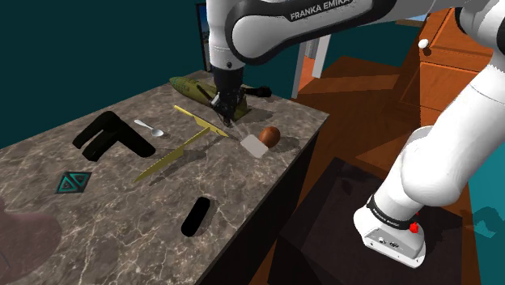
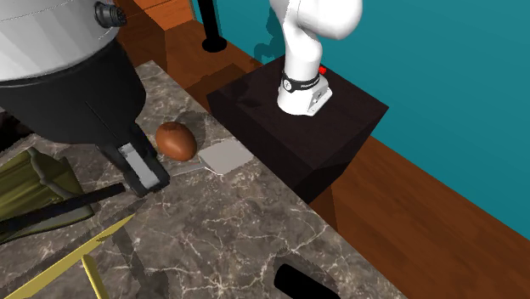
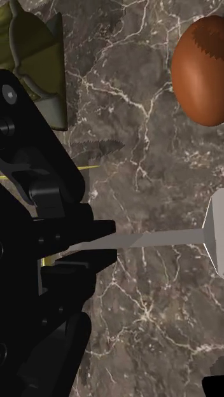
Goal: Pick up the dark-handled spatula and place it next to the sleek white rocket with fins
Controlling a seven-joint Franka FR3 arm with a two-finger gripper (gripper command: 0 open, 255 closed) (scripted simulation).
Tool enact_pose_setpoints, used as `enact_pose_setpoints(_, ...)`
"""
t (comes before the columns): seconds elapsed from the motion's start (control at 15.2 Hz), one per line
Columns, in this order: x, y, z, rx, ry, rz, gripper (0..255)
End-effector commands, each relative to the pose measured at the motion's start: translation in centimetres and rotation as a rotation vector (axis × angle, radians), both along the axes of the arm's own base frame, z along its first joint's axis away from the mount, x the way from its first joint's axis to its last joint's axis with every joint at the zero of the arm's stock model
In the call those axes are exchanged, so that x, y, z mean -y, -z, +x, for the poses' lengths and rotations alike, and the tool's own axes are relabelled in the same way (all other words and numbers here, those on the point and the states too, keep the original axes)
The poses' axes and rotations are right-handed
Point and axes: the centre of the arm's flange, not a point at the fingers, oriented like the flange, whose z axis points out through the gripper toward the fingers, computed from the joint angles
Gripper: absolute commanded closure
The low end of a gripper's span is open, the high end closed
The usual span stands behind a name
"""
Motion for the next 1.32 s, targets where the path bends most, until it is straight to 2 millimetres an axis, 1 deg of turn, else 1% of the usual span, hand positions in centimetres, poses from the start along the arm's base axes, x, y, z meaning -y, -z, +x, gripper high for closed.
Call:
enact_pose_setpoints(0.0, 2.7, -0.2, 0.6, 0.000, -0.001, 0.000, 255)
enact_pose_setpoints(1.25, 26.7, -0.2, 7.9, 0.000, -0.001, 0.000, 255)
